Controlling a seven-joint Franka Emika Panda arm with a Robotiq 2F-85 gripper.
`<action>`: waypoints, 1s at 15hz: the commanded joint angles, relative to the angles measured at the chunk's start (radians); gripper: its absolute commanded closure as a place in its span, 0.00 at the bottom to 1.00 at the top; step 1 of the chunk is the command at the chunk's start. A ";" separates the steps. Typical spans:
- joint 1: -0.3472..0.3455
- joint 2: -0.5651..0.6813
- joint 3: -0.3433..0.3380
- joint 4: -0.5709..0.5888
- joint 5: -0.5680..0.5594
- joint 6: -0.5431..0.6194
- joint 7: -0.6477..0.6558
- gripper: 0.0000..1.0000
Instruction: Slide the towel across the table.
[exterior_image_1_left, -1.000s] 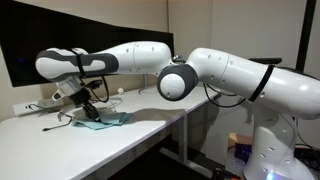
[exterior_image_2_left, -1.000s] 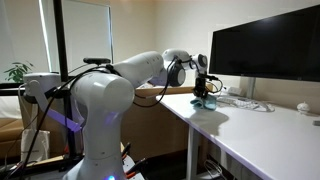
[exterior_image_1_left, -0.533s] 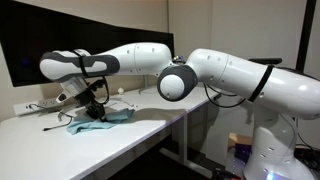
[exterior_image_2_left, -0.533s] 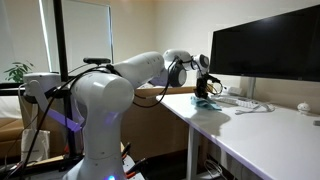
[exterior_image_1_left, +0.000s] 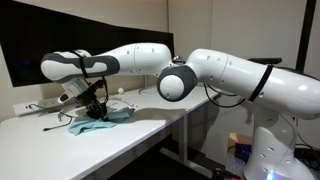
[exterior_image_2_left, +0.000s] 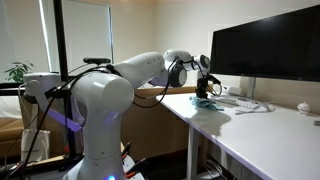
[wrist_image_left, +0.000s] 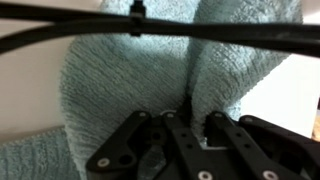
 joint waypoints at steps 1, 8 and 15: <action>-0.036 0.000 0.008 0.000 0.004 -0.002 -0.064 0.92; -0.146 -0.074 0.047 -0.027 0.093 0.001 -0.120 0.92; -0.262 -0.132 0.057 -0.021 0.141 -0.004 -0.167 0.92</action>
